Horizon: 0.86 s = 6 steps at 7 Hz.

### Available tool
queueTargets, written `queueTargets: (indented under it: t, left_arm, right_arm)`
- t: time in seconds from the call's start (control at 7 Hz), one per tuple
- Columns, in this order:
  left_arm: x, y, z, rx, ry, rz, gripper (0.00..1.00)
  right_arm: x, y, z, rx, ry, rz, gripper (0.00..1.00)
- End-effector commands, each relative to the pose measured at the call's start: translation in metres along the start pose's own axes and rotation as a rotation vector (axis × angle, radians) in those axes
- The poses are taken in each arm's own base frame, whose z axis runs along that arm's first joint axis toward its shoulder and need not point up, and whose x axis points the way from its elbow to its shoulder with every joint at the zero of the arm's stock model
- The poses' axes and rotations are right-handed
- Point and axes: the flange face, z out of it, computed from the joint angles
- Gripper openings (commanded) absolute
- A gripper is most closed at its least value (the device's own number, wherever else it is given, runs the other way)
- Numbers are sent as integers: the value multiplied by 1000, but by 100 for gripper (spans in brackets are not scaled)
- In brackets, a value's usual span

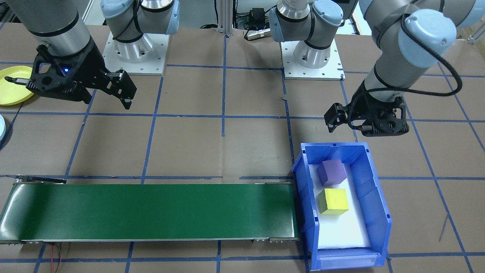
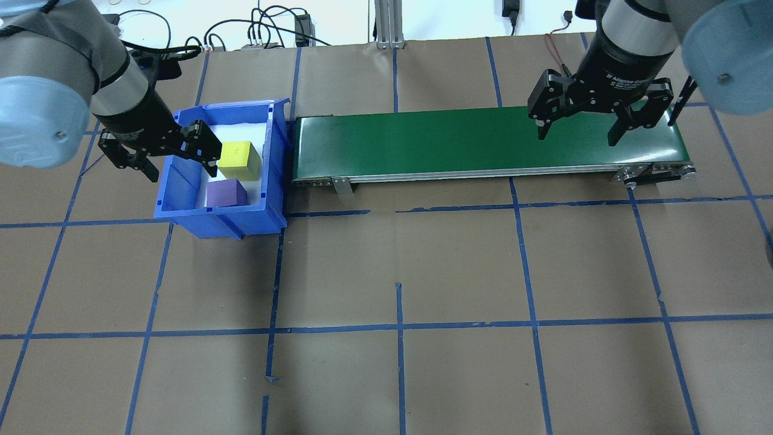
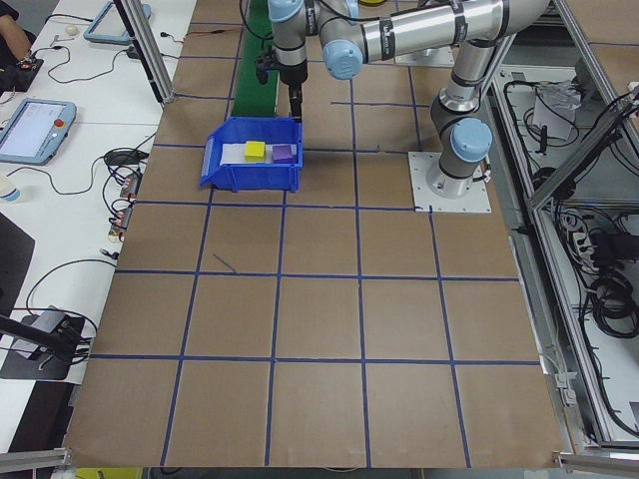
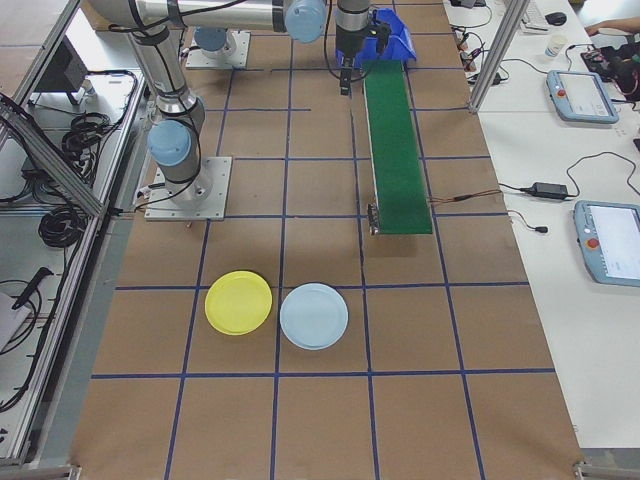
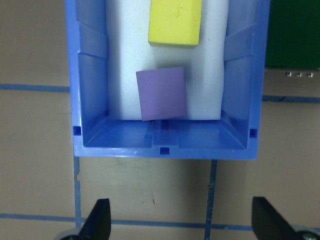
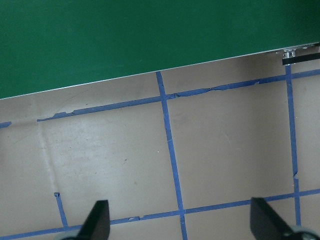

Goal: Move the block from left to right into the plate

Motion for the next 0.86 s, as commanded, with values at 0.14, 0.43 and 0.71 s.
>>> queueTargets:
  t: [0.14, 0.43, 0.71]
  left_arm:
    - [-3, -44, 57, 16, -3, 2, 100]
    - [-2, -51, 99, -33, 7, -12, 100]
    - [-2, -47, 144, -118, 8, -13, 100]
  right_arm:
    - [1, 1, 3, -4, 9, 1, 100]
    - [1, 1, 5, -9, 11, 1, 100]
    - [1, 1, 6, -12, 11, 6, 100]
